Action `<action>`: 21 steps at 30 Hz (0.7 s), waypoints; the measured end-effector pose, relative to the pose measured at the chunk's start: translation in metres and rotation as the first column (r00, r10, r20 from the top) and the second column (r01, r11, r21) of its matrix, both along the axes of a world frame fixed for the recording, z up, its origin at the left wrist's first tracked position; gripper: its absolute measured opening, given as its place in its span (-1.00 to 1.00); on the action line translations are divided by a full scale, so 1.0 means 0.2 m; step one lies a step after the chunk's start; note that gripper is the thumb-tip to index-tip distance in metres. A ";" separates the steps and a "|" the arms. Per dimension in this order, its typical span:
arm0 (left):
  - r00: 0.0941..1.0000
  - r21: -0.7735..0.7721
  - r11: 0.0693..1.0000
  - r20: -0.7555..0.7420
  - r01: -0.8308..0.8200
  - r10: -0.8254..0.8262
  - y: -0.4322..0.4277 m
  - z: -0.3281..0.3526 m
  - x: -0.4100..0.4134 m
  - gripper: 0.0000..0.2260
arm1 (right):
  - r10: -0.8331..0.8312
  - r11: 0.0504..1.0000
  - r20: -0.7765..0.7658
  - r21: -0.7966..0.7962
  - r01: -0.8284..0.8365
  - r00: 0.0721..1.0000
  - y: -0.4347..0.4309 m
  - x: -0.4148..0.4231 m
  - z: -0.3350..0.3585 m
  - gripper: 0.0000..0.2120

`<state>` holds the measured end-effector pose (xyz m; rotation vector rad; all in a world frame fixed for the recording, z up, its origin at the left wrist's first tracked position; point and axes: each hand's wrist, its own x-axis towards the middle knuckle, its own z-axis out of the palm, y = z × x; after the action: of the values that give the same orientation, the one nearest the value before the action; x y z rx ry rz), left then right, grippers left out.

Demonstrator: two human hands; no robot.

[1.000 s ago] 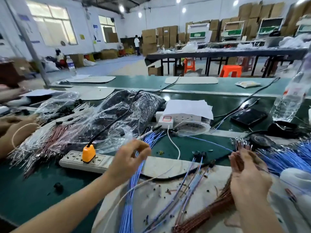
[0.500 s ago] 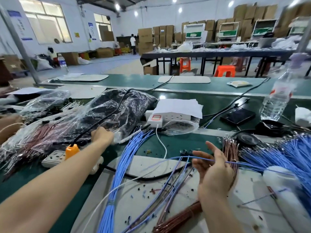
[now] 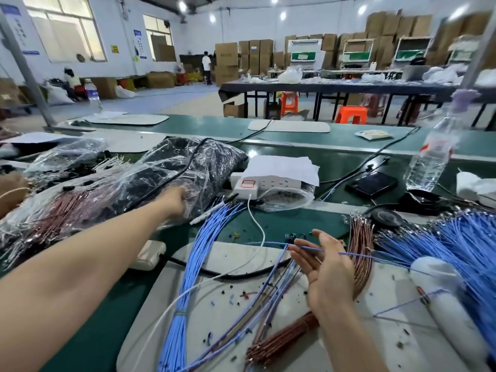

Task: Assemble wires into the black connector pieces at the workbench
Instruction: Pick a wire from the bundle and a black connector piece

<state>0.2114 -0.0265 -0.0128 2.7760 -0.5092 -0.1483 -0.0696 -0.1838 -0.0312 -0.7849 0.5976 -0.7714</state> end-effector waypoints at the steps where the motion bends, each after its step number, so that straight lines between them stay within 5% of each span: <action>1: 0.999 0.050 0.999 0.033 0.012 -0.014 0.00 0.00 0.01 -0.72 | -0.016 0.999 -0.030 -0.049 0.015 0.999 0.00 0.00 0.00 -0.91; 6: 0.991 0.202 0.979 0.118 0.031 -0.056 -0.02 0.02 0.00 -0.80 | -0.016 0.992 -0.069 -0.127 0.008 0.997 0.01 -0.01 0.00 -0.76; 15: 0.958 0.389 0.921 0.253 0.029 -0.137 -0.01 0.01 -0.06 -0.88 | 0.124 0.983 -0.054 -0.128 -0.130 0.991 0.02 0.00 0.00 -0.83; 21: 0.923 0.507 0.859 0.292 0.071 -0.249 -0.04 0.12 -0.14 -0.80 | 0.124 0.978 -0.089 -0.159 -0.137 0.988 0.02 0.01 -0.01 -0.69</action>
<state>0.1843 -0.0350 0.0110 3.2727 -0.9113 0.2201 -0.0674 -0.1793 -0.0335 -1.0008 0.5508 -0.6774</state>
